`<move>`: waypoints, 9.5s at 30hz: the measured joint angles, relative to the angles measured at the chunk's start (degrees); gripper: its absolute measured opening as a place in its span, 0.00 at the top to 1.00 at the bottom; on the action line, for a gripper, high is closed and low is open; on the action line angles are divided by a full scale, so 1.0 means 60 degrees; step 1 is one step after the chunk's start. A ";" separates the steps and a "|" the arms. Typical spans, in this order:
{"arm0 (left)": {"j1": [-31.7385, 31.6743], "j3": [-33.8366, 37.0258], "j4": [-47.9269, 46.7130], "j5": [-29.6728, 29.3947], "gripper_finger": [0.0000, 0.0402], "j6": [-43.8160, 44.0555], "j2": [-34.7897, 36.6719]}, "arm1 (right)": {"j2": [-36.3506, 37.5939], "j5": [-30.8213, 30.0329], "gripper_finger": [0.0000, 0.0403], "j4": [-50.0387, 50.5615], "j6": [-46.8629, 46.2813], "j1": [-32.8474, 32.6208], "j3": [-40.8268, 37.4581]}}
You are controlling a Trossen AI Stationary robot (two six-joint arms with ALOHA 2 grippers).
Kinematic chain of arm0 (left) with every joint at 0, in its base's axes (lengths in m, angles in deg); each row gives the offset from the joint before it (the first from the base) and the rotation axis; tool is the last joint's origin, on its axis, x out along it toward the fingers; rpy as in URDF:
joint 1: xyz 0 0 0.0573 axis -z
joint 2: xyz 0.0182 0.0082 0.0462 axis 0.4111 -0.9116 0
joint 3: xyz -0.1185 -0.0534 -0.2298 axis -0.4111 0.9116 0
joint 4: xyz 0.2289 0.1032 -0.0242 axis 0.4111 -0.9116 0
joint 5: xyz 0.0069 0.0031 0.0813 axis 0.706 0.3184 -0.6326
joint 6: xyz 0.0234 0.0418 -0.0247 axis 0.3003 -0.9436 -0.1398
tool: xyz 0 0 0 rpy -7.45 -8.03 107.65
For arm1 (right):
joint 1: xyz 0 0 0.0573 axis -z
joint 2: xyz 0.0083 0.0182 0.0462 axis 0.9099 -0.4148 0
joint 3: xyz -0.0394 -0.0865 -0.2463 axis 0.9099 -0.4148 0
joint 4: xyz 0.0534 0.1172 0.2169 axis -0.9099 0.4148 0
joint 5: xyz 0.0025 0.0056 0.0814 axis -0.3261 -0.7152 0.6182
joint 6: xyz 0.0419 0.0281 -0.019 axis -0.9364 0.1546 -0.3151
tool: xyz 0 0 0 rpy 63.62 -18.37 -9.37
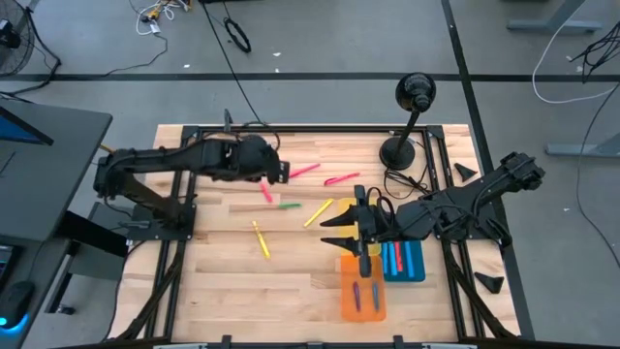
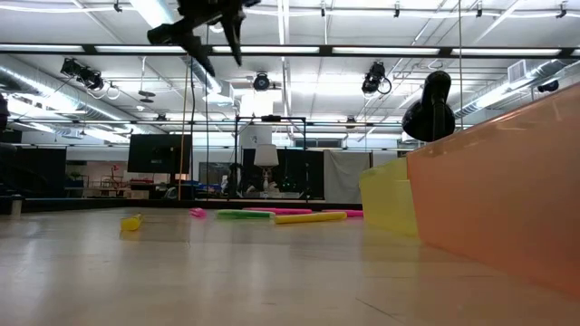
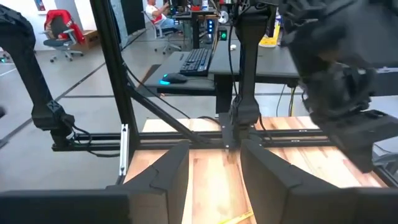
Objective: Pick & Place Markers
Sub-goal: Put the left pink pen into the orange bin
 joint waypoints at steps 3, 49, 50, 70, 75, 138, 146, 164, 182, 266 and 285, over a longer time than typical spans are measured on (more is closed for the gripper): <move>-0.0646 0.0000 -0.0410 0.0001 0.40 -0.0042 0.0000 | 0.0000 0.0001 0.64 0.0007 0.0004 0.0000 0.0000; -0.4312 0.2482 0.0921 0.3640 0.41 -2.4373 -0.0601 | -0.0004 -0.0031 0.64 -0.0463 -0.1118 0.0000 0.0000; -0.4312 0.2704 0.1136 0.3685 0.41 -2.4373 -0.0608 | -0.0004 -0.0031 0.64 -0.0470 -0.1107 0.0000 0.0000; -0.4244 0.4284 0.3267 0.4249 0.41 -2.6110 -0.2402 | -0.0004 -0.0031 0.64 -0.0535 -0.1341 0.0000 0.0000; -0.4206 0.4284 0.3371 0.4259 0.41 -2.6081 -0.2855 | -0.0007 -0.0031 0.64 -0.0459 -0.1329 0.0011 0.0000; -0.3651 0.0563 -0.0889 0.5705 0.92 -2.1024 -0.3559 | -0.0011 0.0422 0.64 0.0195 -0.2916 0.0257 0.0000; -0.3663 -0.1006 -0.1405 0.6780 0.92 -1.9454 -0.3286 | -0.0011 0.0759 0.64 0.0800 -0.4158 -0.0075 0.0001; -0.3255 -0.1406 -0.0089 0.8326 0.92 -1.4787 -0.0818 | -0.0011 0.0719 0.64 0.1115 -0.3620 -0.0064 0.0000; -0.0531 -0.1406 0.2682 0.6427 0.93 -1.0971 0.0951 | -0.0007 0.0388 0.64 0.1004 -0.3055 0.0496 0.0000; 0.3985 0.2612 1.1131 0.1935 0.55 -0.9318 0.1140 | 0.0000 0.0431 0.95 0.1274 -0.5976 0.0722 0.0004; 0.3972 0.2612 0.8803 0.2823 0.50 -0.8756 0.1129 | 0.0015 0.1797 0.95 0.5164 -1.4341 -0.0311 0.0004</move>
